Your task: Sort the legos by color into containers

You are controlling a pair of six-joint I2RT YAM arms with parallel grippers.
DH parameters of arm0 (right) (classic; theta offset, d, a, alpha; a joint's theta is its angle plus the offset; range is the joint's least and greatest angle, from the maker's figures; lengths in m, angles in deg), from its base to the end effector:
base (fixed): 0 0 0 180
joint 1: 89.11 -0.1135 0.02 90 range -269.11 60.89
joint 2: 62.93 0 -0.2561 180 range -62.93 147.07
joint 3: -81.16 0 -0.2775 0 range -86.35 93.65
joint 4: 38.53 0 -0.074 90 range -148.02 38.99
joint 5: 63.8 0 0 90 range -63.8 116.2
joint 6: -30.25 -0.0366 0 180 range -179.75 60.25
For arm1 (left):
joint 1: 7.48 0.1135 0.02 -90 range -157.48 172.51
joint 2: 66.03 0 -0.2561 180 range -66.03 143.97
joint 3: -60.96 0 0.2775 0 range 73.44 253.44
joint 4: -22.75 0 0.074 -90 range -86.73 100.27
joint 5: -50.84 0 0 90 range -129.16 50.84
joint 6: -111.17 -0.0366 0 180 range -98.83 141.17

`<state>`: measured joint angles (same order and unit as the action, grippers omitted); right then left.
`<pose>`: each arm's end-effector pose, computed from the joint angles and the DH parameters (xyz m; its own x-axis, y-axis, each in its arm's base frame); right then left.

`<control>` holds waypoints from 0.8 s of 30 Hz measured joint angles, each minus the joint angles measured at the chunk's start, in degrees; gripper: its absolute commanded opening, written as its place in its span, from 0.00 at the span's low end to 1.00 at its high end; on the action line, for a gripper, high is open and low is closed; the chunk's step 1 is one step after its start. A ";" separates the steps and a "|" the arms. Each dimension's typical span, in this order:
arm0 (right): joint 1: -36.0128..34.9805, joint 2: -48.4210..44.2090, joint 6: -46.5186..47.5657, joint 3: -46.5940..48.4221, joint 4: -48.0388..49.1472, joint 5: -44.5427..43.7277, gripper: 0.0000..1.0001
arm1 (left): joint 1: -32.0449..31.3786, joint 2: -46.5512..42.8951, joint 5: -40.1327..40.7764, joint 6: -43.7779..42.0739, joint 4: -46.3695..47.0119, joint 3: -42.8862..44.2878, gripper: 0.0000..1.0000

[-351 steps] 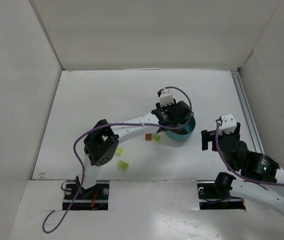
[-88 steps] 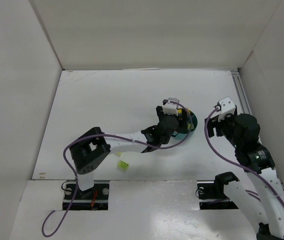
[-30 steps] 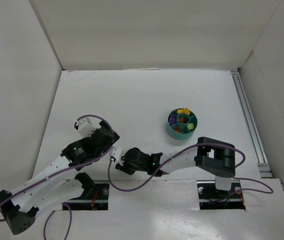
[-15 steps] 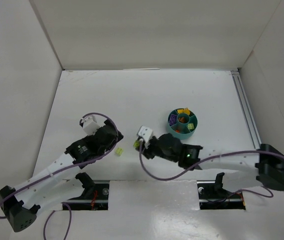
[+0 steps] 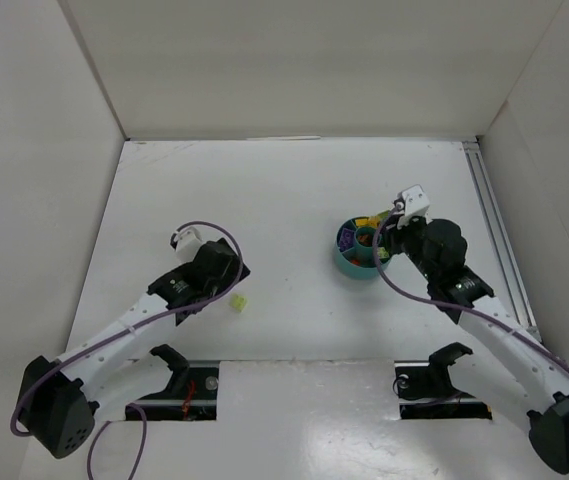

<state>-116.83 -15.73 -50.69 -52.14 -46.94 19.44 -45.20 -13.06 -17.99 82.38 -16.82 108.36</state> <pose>0.2078 0.1043 0.2819 -0.0789 -0.2181 -0.9727 -0.3761 0.9102 -0.1736 0.1807 -0.1231 0.2144 -0.5934 -0.5742 -0.5641 -0.3137 0.8104 -0.4949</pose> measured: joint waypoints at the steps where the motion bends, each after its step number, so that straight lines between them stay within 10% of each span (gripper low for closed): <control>1: 2.38 1.31 0.35 0.00 -0.11 1.88 0.25 | 0.98 0.20 -0.81 -0.72 0.81 -0.35 1.00; 9: 14.97 7.17 2.21 -1.79 -1.97 15.45 0.26 | 4.09 2.97 -4.68 -5.01 4.04 -0.76 1.00; 24: 17.62 8.50 3.67 -6.12 1.55 26.12 0.35 | 4.61 7.08 -8.44 -7.80 7.41 -1.49 1.00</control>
<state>-99.22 -7.23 -47.01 -58.26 -45.39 45.56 -40.59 -5.98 -26.43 74.58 -9.41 106.87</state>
